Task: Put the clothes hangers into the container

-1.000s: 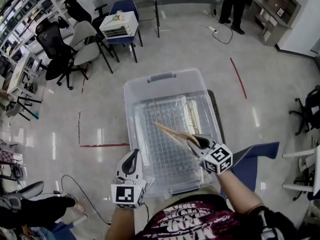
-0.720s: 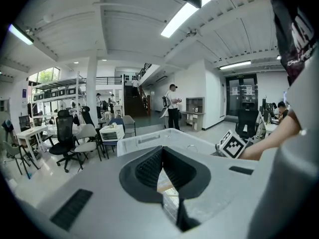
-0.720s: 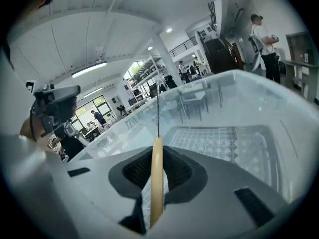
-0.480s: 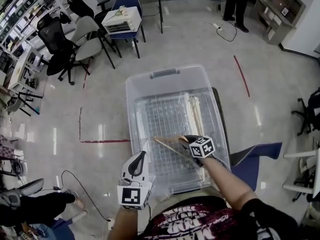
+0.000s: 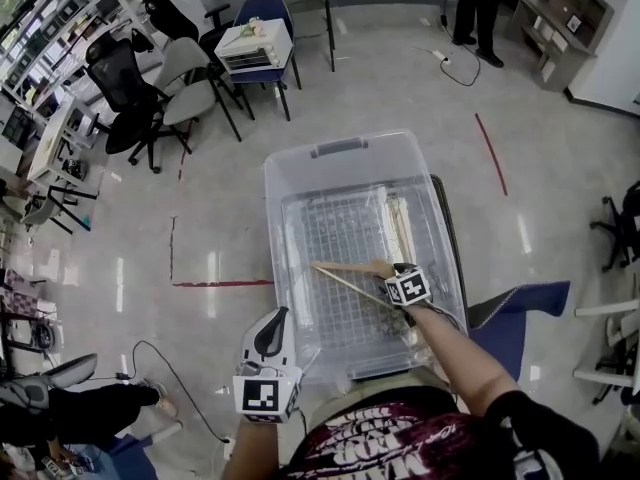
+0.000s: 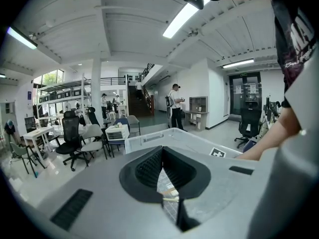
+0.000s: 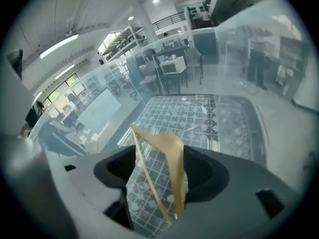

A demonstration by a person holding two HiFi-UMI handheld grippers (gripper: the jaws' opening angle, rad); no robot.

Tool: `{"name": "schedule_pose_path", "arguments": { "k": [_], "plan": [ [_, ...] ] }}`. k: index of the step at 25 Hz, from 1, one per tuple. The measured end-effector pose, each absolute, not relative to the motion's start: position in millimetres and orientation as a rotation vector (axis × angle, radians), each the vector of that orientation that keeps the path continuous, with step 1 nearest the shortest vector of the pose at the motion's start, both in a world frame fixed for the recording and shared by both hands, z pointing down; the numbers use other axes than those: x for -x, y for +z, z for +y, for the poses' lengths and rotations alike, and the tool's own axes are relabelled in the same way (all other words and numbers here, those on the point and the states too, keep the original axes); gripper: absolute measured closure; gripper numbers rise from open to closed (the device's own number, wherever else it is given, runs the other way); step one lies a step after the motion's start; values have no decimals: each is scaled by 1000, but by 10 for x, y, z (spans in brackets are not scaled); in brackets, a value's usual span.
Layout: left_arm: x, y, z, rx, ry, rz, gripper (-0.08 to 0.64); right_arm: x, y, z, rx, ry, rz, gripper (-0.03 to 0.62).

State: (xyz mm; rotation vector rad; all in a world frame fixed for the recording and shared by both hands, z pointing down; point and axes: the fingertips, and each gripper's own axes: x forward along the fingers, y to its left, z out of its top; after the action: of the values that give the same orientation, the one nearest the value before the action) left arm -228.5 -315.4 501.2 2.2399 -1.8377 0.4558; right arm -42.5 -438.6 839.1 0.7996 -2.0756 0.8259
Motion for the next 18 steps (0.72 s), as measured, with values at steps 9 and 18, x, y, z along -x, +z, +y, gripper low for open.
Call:
{"name": "schedule_pose_path", "arguments": {
  "k": [9,18],
  "plan": [
    [2368,4791,-2789,-2262,366,-1873,554,159,6915,-4099,-919,573,-2398,434],
    [2468,4361,-2380,-2309,190,-1916,554,-75,5059,-3481,-1121,124,-2729,589]
  ]
}}
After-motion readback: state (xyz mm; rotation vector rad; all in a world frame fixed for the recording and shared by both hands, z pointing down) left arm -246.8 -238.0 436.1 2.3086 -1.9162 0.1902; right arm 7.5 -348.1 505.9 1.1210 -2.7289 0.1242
